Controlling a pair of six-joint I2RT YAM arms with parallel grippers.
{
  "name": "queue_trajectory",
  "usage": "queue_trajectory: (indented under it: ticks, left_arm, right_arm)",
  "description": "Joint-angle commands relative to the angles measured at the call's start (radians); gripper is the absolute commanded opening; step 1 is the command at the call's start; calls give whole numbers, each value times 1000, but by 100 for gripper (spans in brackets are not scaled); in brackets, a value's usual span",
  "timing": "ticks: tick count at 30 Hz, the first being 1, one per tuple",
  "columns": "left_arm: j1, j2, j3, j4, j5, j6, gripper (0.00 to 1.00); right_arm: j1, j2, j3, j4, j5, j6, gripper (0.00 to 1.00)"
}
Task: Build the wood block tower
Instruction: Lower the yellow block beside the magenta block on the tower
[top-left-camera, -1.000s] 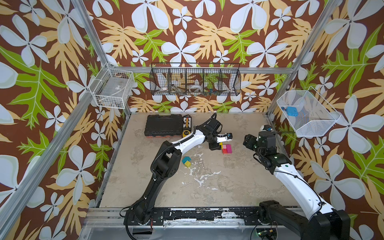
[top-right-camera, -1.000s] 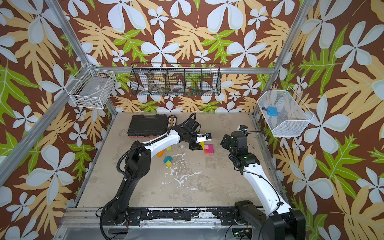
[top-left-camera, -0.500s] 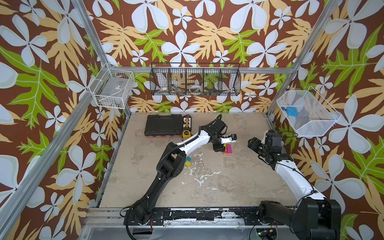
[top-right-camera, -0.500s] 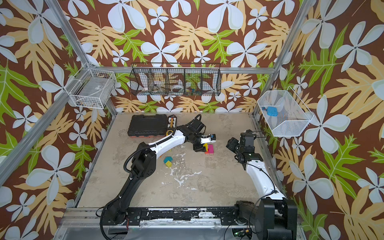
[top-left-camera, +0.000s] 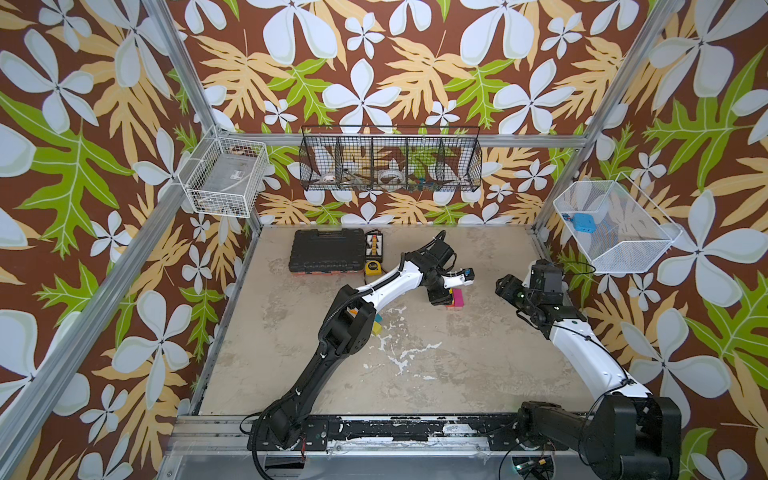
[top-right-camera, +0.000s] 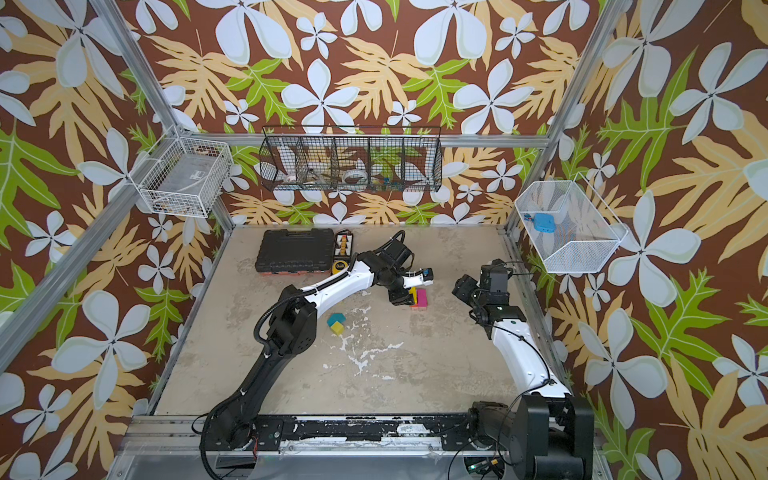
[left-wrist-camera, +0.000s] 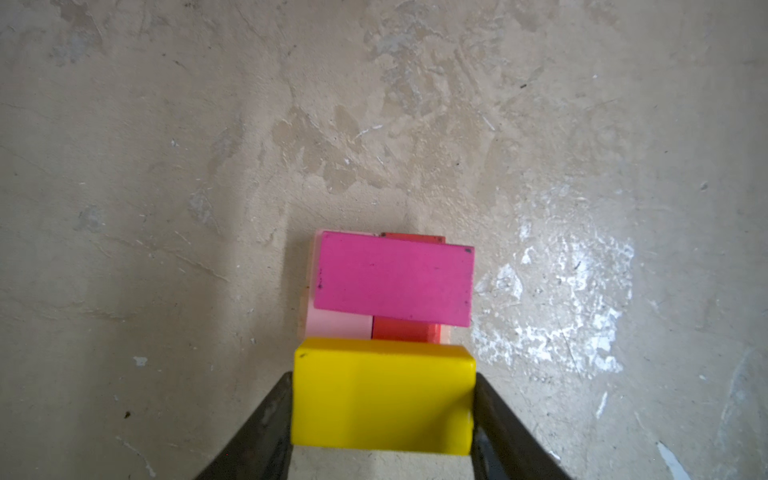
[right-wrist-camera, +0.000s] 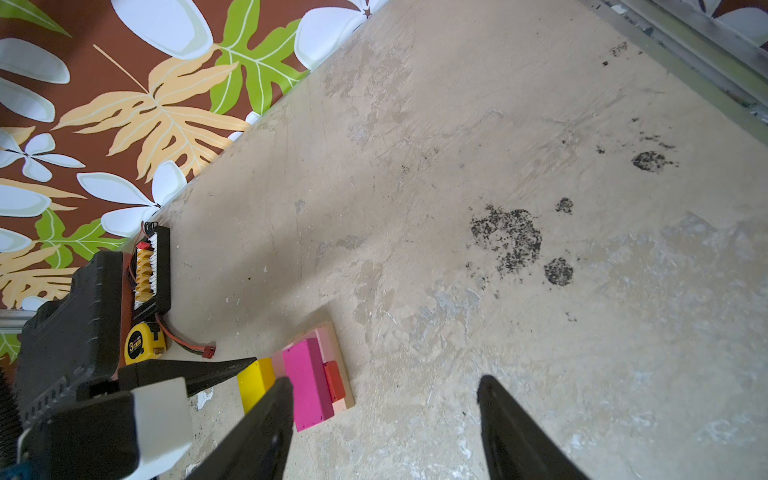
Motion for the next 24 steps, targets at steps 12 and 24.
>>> queue_trajectory:
  ticks: [12, 24]
  left_arm:
    - [-8, 33, 39, -21, -11, -8, 0]
    - [-11, 45, 45, -21, -21, -2, 0]
  right_arm:
    - [2, 0, 9, 2, 1, 5, 70]
    - [1, 2, 13, 1, -6, 4, 70]
